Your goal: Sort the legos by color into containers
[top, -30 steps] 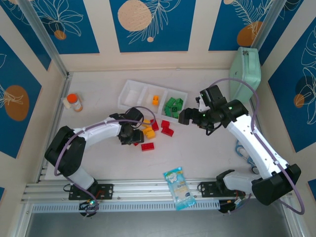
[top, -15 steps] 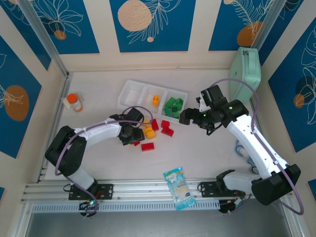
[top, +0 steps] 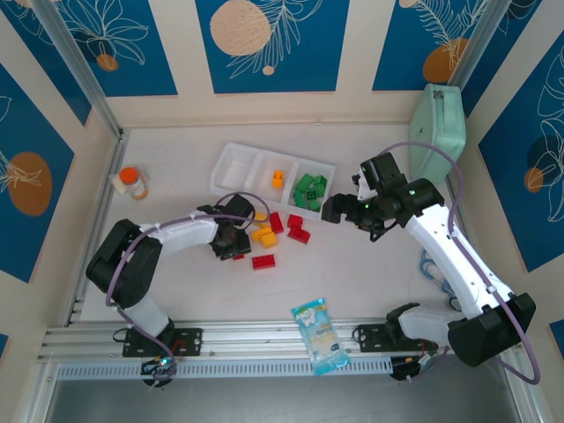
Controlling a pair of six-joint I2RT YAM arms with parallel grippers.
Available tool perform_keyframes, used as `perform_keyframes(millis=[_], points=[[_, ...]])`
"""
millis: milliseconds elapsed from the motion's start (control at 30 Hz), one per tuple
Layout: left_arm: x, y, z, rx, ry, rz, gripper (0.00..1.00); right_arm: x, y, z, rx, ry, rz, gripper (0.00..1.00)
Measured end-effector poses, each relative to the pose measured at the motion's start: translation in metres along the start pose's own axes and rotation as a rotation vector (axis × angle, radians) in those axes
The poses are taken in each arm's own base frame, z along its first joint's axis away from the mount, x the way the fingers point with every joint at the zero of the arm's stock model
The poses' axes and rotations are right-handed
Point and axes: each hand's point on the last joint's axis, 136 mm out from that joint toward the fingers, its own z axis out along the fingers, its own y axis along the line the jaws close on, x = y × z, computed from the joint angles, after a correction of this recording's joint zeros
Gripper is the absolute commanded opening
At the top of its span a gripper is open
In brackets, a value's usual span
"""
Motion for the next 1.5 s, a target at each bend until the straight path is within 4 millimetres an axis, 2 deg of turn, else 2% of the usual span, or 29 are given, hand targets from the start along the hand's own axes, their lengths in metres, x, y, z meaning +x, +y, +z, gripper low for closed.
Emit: perform_keyframes(millis=[233,367,467,567,633,733,833,933,1033,1133,1267,1300,1400,1500], points=[[0.001,-0.002,-0.001,0.013,0.008,0.052,0.20,0.000,0.000,0.000,0.000,-0.001,0.002,0.94],[0.000,-0.002,-0.004,0.011,-0.001,0.072,0.17,-0.001,-0.001,0.000,0.001,-0.002,0.003,0.94],[-0.010,-0.003,-0.022,0.002,-0.044,0.106,0.17,-0.002,-0.003,-0.001,0.004,-0.006,0.010,0.94],[-0.037,-0.020,-0.060,0.036,-0.132,0.156,0.19,-0.004,-0.004,-0.001,0.005,-0.011,0.017,0.94],[-0.066,-0.038,-0.089,0.083,-0.212,0.197,0.21,-0.005,-0.004,0.000,0.005,-0.012,0.018,0.94],[-0.106,-0.054,-0.126,0.108,-0.317,0.250,0.22,-0.006,-0.004,0.002,0.007,-0.007,0.020,0.94],[-0.142,-0.062,-0.143,0.097,-0.380,0.296,0.22,-0.007,-0.006,0.004,0.013,-0.003,0.024,0.94],[-0.173,-0.059,-0.133,0.061,-0.379,0.311,0.22,-0.009,-0.009,0.003,0.018,-0.008,0.033,0.94],[-0.201,-0.049,-0.107,0.002,-0.352,0.311,0.22,-0.012,-0.014,0.002,0.023,-0.016,0.049,0.94],[-0.217,-0.042,-0.079,-0.039,-0.313,0.324,0.22,-0.013,-0.020,0.003,0.033,-0.016,0.066,0.94],[-0.230,-0.042,-0.053,-0.056,-0.281,0.337,0.22,-0.011,-0.027,0.004,0.048,-0.007,0.086,0.94],[-0.234,-0.043,-0.048,-0.053,-0.278,0.337,0.25,-0.012,-0.028,0.004,0.050,-0.008,0.087,0.94],[-0.245,-0.048,-0.040,-0.050,-0.284,0.333,0.41,-0.010,-0.031,0.003,0.058,-0.002,0.095,0.94],[-0.253,-0.051,-0.040,-0.022,-0.289,0.316,0.57,-0.008,-0.032,0.003,0.066,0.007,0.096,0.94]])
